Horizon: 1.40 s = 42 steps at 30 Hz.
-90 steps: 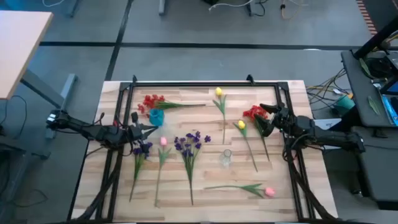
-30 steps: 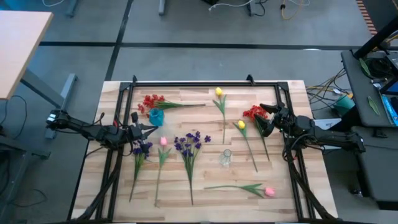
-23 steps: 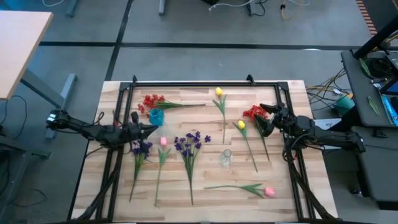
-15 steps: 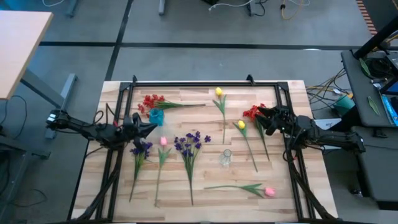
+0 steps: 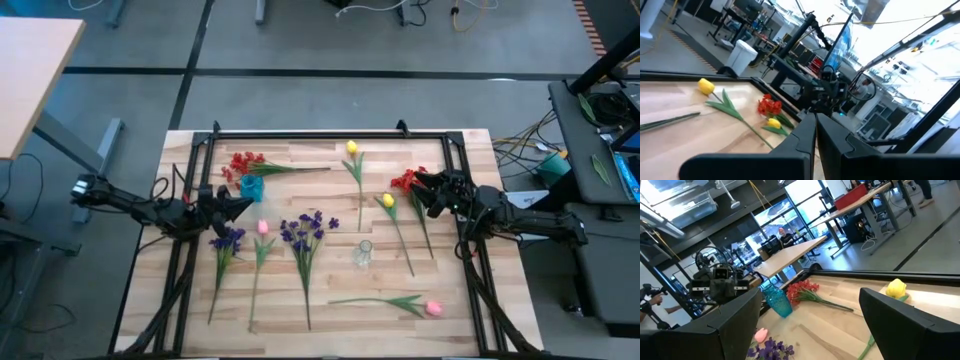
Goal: Sort flowers into vase by color
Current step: Put the bottom yellow tulip into the transparent vase
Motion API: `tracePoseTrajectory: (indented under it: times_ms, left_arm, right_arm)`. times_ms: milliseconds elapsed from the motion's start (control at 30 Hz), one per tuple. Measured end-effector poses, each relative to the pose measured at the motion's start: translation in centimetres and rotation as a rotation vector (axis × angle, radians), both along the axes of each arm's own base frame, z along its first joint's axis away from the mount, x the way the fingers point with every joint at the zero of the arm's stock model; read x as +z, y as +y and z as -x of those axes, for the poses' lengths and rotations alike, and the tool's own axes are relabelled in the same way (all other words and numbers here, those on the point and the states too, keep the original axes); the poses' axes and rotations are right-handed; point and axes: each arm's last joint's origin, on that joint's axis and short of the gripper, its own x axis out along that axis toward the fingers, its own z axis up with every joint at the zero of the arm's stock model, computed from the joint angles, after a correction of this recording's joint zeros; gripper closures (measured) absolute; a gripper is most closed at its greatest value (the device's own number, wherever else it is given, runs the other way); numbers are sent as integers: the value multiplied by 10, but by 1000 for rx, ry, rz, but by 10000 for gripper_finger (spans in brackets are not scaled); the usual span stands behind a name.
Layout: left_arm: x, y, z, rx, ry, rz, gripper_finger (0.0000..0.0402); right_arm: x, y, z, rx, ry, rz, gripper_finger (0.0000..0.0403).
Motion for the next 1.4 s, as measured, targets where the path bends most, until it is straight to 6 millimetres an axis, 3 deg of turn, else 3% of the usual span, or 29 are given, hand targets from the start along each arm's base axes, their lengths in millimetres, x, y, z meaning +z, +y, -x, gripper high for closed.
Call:
tracePoseTrajectory:
  times_ms: [167,433,567,700,867,1067,1233,1400]
  left_arm:
    - [2,-1,-4,0,-21,2,402]
    - [-1,-2,-5,4,30,-59,402]
    - [-3,-5,-6,-96,28,-44,402]
    - [7,-9,-7,-58,-55,-49,402]
    - [26,-18,-19,-58,-15,-114,402]
    - [48,-34,-44,-82,50,-184,402]
    - [61,-43,-63,-89,146,-225,402]
    - [72,-49,-79,-88,318,-298,402]
  right_arm:
    - [1,0,0,1,-13,2,76]
    - [17,3,2,85,-176,43,76]
    - [20,3,3,86,-213,47,76]
    - [18,4,2,155,-205,-70,76]
    - [17,6,-2,196,21,-177,76]
    - [14,3,-9,82,411,-415,76]
    - [-1,7,-27,2,816,-581,76]
    - [2,14,-53,-9,997,-601,76]
